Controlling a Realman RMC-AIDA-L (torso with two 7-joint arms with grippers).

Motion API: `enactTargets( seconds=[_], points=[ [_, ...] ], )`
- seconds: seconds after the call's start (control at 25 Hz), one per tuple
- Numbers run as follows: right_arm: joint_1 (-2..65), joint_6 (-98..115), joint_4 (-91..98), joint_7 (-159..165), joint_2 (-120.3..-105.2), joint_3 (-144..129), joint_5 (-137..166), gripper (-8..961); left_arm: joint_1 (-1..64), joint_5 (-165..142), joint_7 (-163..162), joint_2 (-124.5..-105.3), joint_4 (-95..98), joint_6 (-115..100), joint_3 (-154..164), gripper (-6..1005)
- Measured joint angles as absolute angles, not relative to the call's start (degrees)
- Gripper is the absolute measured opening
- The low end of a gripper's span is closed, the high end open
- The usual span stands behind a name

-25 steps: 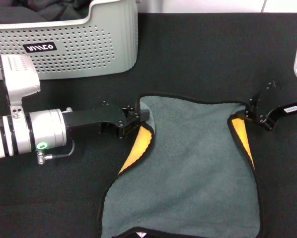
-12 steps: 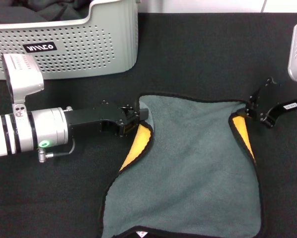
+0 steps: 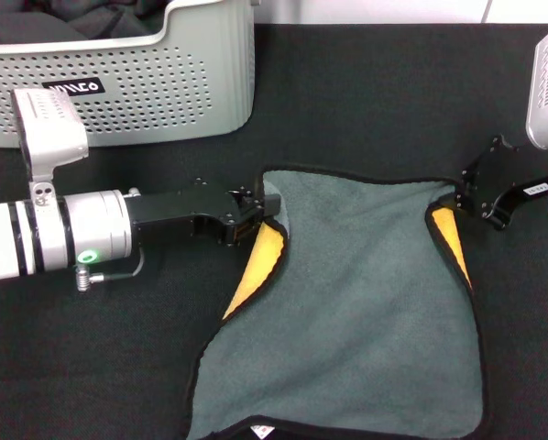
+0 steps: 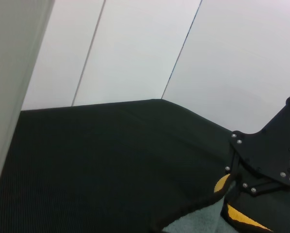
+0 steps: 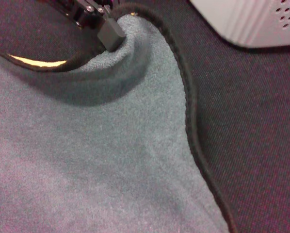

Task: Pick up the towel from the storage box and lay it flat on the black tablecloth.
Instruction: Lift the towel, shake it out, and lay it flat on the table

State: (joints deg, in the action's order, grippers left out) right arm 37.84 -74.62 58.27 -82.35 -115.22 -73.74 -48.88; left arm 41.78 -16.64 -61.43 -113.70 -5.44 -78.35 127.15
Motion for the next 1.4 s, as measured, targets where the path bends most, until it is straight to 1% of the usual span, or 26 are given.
enactTargets(
  seconds=[0.08,0.28,0.56,1.16,1.4],
  points=[
    [37.75,-74.62,58.48,-82.37,-115.26,-73.73,-48.87,82,42.16,-16.89,-61.27,-113.40,-5.44,-78.27,127.22,34],
    [37.74,-74.50,58.55,-82.36,-115.31,-73.74,-48.86,83,43.38,-17.15,-61.39,-112.01,-5.63,-76.46,127.34,34],
    [37.77,-74.27,58.54,-82.34,-115.39,-73.74,-48.88,84,44.13,-17.36,-61.19,-111.03,-5.75,-71.01,127.40,34],
    [37.69,-73.64,58.34,-82.33,-115.49,-73.74,-49.22,86,45.79,-17.48,-58.71,-110.94,-5.53,-69.22,129.55,35],
    [37.57,-72.54,57.89,-82.19,-115.75,-74.08,-49.07,87,46.20,-17.56,-59.29,-110.89,-5.54,-69.57,130.33,35]
  ],
)
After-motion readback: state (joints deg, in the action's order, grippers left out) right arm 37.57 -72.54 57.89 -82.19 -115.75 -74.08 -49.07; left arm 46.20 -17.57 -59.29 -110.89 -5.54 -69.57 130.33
